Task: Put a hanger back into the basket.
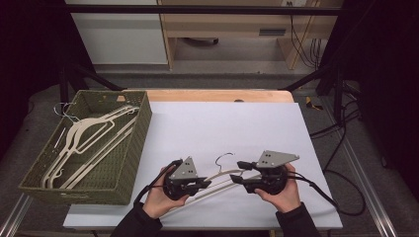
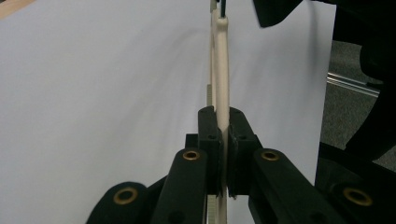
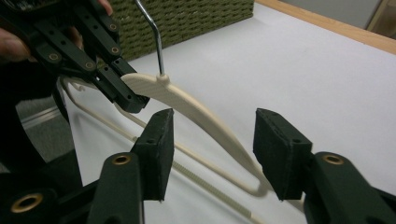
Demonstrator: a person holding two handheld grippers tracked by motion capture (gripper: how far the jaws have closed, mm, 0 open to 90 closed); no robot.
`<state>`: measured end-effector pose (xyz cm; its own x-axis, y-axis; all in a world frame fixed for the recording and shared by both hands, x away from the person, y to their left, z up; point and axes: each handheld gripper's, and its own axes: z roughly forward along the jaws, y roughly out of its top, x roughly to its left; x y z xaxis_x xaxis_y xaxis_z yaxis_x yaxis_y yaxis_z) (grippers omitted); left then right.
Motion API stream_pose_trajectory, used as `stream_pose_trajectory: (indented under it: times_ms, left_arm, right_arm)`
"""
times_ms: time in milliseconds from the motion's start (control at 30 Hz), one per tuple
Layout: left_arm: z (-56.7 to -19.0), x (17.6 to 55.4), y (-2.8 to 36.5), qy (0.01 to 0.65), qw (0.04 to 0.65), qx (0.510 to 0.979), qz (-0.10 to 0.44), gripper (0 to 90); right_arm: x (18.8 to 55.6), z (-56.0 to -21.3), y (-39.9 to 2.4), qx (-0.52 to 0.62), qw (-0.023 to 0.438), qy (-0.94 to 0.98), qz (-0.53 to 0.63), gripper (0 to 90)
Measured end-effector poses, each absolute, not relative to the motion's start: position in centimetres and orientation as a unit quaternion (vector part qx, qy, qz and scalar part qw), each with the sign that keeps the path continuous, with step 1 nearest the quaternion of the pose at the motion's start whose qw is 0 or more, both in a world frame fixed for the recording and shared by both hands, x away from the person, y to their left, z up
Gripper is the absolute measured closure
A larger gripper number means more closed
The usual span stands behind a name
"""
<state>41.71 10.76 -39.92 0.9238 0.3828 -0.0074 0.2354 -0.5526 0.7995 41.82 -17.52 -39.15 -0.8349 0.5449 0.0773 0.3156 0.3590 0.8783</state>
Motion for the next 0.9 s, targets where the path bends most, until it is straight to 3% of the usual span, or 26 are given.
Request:
stream_pose_trajectory:
  times_ms: [233,467,900]
  left_arm:
    - [-38.9,41.6,11.7,0.193,0.459,0.862,0.093,86.2]
    - [-37.4,41.5,13.2,0.208,0.474,0.848,0.113,86.2]
    - [-34.1,41.6,16.7,0.238,0.505,0.818,0.141,86.2]
  right_arm:
    - [41.8,-39.0,-19.6,0.302,0.128,0.804,0.496,43.8]
    - [41.8,-39.4,-21.4,0.337,0.166,0.782,0.497,26.1]
    - [41.8,-39.8,-24.2,0.383,0.2,0.74,0.515,18.2]
